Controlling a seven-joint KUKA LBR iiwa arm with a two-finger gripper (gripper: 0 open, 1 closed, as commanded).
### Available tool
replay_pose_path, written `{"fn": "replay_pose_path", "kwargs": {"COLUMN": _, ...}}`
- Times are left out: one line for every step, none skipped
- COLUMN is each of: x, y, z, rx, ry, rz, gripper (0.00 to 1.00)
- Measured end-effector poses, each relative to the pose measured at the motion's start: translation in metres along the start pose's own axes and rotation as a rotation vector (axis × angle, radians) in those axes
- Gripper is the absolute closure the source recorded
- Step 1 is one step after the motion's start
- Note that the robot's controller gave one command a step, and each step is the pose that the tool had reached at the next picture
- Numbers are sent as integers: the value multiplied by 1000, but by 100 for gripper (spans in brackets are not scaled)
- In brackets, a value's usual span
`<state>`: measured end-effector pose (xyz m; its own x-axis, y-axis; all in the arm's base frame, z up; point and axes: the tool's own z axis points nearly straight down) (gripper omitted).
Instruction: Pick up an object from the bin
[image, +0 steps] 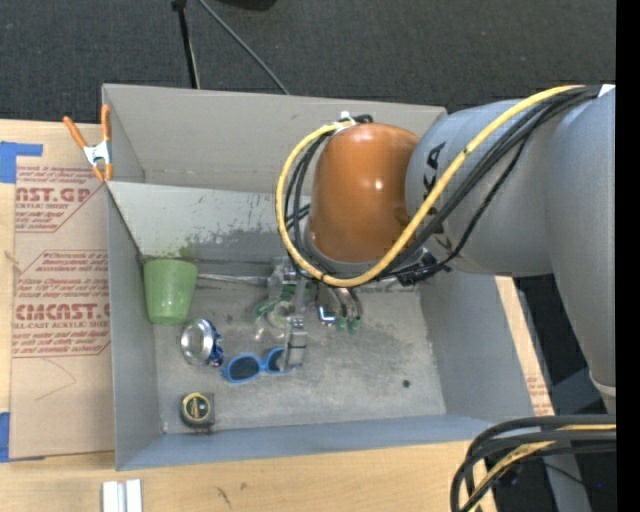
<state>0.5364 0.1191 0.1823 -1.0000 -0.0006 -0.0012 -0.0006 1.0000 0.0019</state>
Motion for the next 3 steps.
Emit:
{"fn": "replay_pose_path", "kwargs": {"x": 12, "y": 1, "z": 115, "rx": -1, "ry": -1, "rz": 37, "gripper": 0}}
{"fn": "replay_pose_path", "kwargs": {"x": 11, "y": 1, "z": 112, "rx": -1, "ry": 0, "rz": 37, "gripper": 100}}
{"fn": "replay_pose_path", "kwargs": {"x": -11, "y": 0, "z": -26, "rx": -1, "ry": -9, "rz": 0, "gripper": 100}}
